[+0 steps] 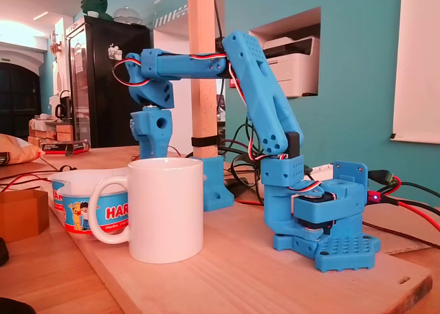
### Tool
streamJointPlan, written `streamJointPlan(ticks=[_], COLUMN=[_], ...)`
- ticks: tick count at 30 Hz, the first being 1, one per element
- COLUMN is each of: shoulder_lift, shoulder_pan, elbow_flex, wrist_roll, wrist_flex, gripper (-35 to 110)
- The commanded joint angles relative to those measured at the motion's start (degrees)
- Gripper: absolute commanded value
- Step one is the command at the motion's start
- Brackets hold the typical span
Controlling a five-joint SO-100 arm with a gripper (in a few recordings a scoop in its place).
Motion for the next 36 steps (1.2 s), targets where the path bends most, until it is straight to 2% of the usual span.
streamJointPlan(ticks=[1,15,27,36], shoulder_lift=[1.23,1.41,1.32,1.41], shoulder_pan=[1.76,2.64,2.55,1.93], elbow_flex=[-1.41,4.04,3.87,3.78], wrist_roll=[2.55,13.71,18.54,19.07], wrist_flex=[1.49,0.44,0.35,0.35], gripper=[37,37,37,24])
